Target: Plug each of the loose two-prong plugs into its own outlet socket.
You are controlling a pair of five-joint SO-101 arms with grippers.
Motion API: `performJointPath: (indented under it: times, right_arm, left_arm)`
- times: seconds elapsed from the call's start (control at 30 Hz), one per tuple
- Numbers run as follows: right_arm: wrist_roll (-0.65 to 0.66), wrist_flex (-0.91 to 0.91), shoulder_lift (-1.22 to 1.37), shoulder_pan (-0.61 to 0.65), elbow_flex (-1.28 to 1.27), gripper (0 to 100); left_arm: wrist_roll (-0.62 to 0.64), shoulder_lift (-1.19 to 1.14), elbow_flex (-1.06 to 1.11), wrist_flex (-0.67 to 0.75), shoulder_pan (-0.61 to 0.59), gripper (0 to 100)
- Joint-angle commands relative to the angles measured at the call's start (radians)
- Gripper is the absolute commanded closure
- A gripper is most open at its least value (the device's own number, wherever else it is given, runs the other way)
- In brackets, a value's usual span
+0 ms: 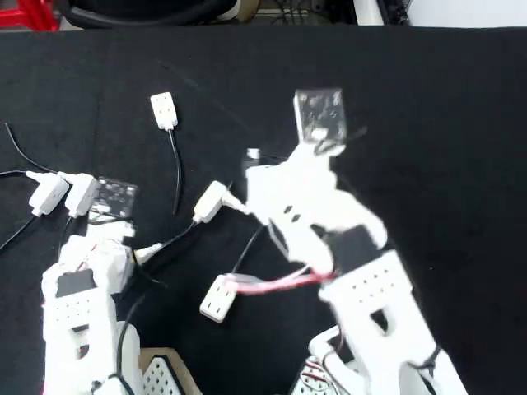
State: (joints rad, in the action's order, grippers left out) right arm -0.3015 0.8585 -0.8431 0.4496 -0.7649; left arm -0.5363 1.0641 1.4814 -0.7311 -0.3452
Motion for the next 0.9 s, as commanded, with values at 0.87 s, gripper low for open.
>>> performJointPath:
  times: [0.87]
  right_arm:
    - [-0.204,-0.822,-0.409,0.27,-0.591,98.7]
  left_arm:
    - [0.554,0.763,-0.038,-0.097,0.437,80]
